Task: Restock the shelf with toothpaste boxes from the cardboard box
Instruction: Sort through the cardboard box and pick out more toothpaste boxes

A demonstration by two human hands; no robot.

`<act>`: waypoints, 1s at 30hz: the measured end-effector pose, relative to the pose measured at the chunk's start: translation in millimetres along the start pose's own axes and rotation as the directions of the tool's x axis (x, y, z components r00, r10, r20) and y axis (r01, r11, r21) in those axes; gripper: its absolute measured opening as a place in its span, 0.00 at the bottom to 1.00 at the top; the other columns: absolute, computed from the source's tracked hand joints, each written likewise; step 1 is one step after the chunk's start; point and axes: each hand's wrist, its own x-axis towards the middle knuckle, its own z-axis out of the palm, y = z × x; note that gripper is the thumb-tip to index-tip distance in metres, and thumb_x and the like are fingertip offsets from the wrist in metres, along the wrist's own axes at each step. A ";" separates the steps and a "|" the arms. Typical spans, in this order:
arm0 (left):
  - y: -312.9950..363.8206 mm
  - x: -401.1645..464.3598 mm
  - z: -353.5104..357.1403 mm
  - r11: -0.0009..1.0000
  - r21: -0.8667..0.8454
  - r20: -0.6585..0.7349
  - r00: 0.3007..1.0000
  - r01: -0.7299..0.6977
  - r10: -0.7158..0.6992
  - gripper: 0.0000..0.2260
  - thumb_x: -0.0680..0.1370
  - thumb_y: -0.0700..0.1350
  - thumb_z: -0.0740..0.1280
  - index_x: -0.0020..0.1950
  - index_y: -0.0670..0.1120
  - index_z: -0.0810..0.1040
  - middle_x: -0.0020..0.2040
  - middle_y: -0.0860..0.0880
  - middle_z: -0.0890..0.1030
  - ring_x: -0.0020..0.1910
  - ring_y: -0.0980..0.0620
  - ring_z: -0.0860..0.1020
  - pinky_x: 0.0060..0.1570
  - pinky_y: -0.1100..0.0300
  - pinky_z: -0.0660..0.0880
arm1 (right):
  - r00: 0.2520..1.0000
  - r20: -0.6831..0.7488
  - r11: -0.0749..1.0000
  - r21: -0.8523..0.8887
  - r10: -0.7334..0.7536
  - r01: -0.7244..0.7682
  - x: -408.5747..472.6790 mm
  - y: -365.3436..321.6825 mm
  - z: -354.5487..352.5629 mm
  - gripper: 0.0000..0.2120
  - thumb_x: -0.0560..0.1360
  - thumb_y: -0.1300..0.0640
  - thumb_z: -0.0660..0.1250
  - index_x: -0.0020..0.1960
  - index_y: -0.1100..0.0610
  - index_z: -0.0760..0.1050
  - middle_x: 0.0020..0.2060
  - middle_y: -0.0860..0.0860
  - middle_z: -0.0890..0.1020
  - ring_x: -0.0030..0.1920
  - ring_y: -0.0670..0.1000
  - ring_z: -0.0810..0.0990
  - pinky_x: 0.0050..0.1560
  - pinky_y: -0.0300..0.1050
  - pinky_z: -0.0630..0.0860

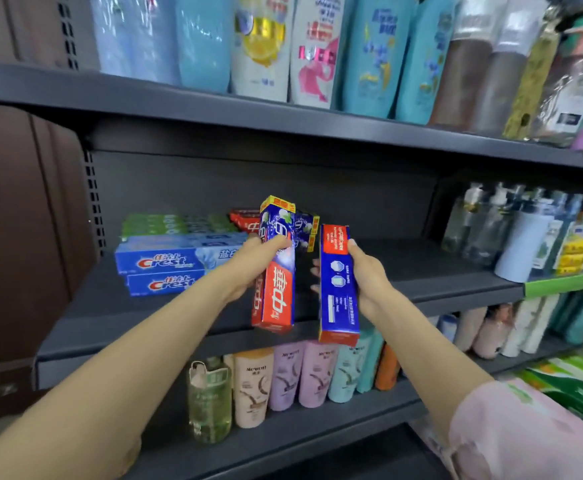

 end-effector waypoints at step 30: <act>23.4 64.4 -41.0 0.990 -0.007 -0.233 0.963 -0.141 0.136 0.14 0.75 0.46 0.68 0.57 0.45 0.69 0.49 0.41 0.80 0.44 0.43 0.81 0.51 0.49 0.78 | 0.935 0.171 0.251 -0.934 -0.312 0.255 80.9 -47.2 60.6 0.30 0.67 0.54 0.76 0.67 0.55 0.71 0.60 0.54 0.79 0.60 0.57 0.77 0.62 0.52 0.72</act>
